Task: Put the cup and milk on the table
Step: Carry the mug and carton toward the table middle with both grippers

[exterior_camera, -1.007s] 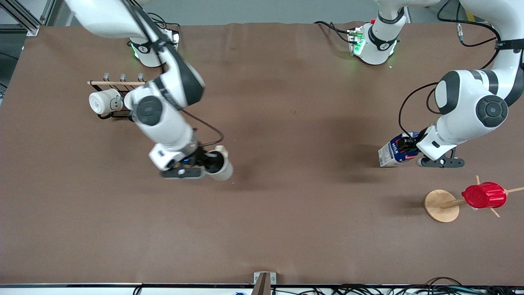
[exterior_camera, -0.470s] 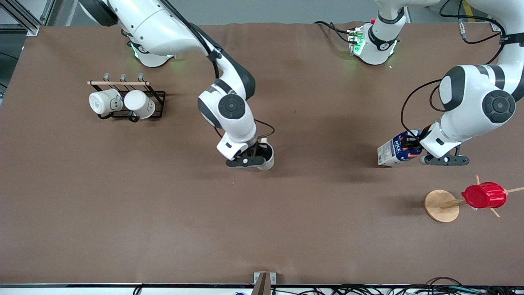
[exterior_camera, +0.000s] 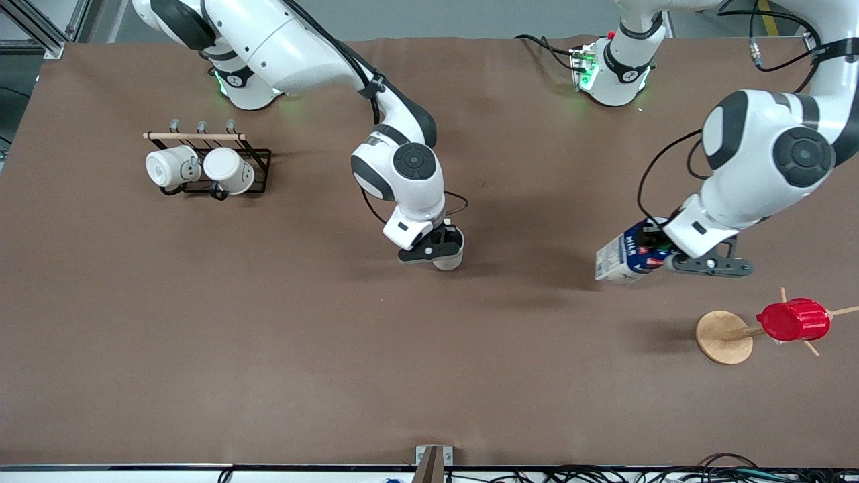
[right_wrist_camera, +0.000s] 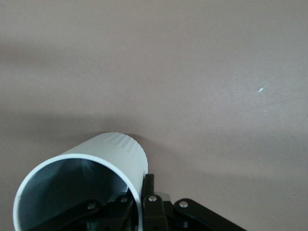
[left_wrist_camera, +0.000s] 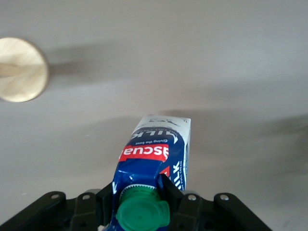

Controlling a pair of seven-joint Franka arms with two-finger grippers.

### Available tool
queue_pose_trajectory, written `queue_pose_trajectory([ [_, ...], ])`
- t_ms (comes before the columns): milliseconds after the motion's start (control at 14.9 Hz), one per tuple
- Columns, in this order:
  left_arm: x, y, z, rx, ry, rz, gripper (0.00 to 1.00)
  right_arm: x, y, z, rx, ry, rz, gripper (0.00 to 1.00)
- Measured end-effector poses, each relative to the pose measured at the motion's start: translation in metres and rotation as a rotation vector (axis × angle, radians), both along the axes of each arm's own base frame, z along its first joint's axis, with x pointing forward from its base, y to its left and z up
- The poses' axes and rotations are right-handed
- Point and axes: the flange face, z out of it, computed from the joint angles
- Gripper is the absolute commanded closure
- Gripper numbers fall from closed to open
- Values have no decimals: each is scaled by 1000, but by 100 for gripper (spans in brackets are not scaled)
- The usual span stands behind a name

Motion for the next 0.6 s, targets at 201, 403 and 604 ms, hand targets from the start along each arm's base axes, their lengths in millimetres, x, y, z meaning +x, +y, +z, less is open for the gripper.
queue_pose_trajectory([
  [201,3,-64,-5,-33,4,-1,91,-2,4,-2,7,-4,-6,19],
  [403,-3,-117,-22,-43,32,-4,90,7,1,7,19,-20,-35,0],
  [604,-16,-161,-37,1,34,25,90,34,-22,44,19,-44,-118,0],
])
